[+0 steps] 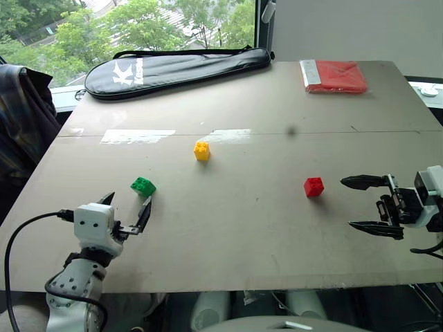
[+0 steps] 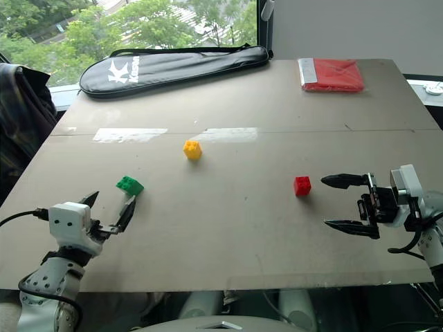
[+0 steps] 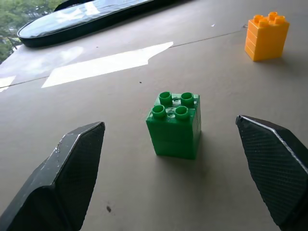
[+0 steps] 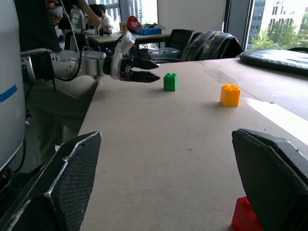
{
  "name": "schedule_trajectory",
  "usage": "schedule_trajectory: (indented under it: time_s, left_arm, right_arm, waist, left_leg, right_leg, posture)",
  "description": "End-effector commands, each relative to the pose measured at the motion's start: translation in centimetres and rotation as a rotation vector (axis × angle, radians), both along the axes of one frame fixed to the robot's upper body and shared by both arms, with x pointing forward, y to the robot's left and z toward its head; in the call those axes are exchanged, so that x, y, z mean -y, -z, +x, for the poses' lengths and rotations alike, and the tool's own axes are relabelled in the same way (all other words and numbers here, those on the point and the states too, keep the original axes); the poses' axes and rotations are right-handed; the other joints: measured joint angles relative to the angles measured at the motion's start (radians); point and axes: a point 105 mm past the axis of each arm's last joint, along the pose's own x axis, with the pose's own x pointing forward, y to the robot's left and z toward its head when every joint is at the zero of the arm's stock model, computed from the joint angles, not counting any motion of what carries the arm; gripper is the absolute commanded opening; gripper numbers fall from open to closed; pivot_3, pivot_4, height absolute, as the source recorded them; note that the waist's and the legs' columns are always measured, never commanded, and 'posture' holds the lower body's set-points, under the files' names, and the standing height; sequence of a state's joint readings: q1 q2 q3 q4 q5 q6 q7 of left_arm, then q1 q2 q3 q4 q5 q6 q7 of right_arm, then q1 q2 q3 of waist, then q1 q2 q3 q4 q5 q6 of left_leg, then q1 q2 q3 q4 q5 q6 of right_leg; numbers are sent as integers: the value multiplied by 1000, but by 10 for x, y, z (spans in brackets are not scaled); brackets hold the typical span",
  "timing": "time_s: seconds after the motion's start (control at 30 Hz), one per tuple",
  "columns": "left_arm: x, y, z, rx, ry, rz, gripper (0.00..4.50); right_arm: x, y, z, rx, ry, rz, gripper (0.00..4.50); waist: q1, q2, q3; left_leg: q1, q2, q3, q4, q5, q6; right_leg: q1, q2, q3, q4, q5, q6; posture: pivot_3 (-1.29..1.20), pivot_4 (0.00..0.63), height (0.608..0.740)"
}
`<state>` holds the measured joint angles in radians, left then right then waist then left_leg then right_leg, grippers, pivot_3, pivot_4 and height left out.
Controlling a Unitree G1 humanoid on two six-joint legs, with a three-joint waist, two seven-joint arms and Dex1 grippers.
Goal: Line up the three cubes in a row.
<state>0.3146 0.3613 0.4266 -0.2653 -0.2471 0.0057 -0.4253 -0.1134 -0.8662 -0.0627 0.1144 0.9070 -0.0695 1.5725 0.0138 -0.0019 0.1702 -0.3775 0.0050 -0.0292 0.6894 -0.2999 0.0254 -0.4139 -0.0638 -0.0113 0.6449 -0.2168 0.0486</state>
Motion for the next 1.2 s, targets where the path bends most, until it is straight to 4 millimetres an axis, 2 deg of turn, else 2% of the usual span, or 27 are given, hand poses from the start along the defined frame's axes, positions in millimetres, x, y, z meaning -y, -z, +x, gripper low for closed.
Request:
schedule_trajectory:
  time_s: [0.03,0.17,0.3,0.43,0.53,0.63,0.8,0.83,0.93,0.97,1.1,1.2]
  left_arm:
    - [-7,0,4,-12,0,50,4500]
    - [0,7,16,-59,92,70,4500]
    - [-8,6,32,-81,114,74,4500]
    - [-8,12,38,-119,165,76,4500]
    - [-9,25,42,-168,205,75,4500]
    - [-12,30,43,-173,212,75,3676]
    - [-9,35,45,-176,237,69,1452]
    - [-7,34,47,-172,249,69,1283]
    - [-1,28,49,-159,292,65,1322]
    - [2,25,50,-153,314,64,1322]
    - [53,3,54,-152,647,109,1322]
    - [80,-4,62,-171,801,160,1322]
  right_arm:
    - [1,-11,-6,63,-35,-3,4453]
    - [-1,-11,-6,70,-41,3,4453]
    - [-5,-9,-5,69,-46,9,4453]
    - [-8,-11,-6,72,-55,19,4453]
    - [-12,-13,-7,74,-66,28,4453]
    - [-15,-16,-9,73,-68,56,4500]
    - [-17,-16,-10,77,-69,63,4500]
    - [-16,-15,-10,77,-66,65,4500]
    - [-14,-15,-10,75,-56,67,4500]
    - [-14,-15,-9,76,-55,67,4500]
    - [-5,-13,-8,64,-16,67,4500]
    - [-2,-12,-7,58,1,63,4500]
  waist:
    - [-3,0,0]
    - [0,0,0]
    - [0,-1,0]
    - [-2,-1,0]
    - [-1,-1,0]
    - [0,0,0]
    - [0,1,-1]
    - [0,1,-1]
    - [0,1,-1]
    - [0,1,-1]
    - [7,1,-1]
    - [2,0,0]
  left_leg:
    - [0,0,0,0,0,0]
    - [0,0,-1,0,0,0]
    - [0,0,-2,0,0,0]
    - [0,0,-1,0,0,0]
    - [0,0,-1,0,0,0]
    - [0,0,-2,-1,0,0]
    - [1,0,-1,-1,0,0]
    - [1,0,-1,-1,0,0]
    - [2,0,-2,-1,0,-1]
    - [2,0,-2,-1,1,-1]
    - [0,-1,-2,0,1,-1]
    - [-2,-1,-2,0,1,-1]
  right_leg:
    - [0,0,0,0,0,0]
    - [0,0,-1,0,0,0]
    - [0,1,-1,0,0,0]
    - [0,0,-1,0,0,0]
    - [0,0,-1,0,0,0]
    - [0,0,-1,0,0,0]
    - [0,-1,-1,1,1,0]
    - [0,-1,-1,1,1,-1]
    - [0,0,-1,3,1,-1]
    - [0,0,-1,3,1,-1]
    - [0,-1,-2,2,1,-1]
    - [0,-1,-2,1,1,-1]
  posture:
    - [0,150,707]
    - [0,150,707]
    - [0,150,707]
    - [0,150,707]
    - [0,150,707]
    - [0,150,707]
    - [0,150,707]
    - [0,150,707]
    - [0,150,707]
    - [0,150,707]
    - [0,150,707]
    - [0,150,707]
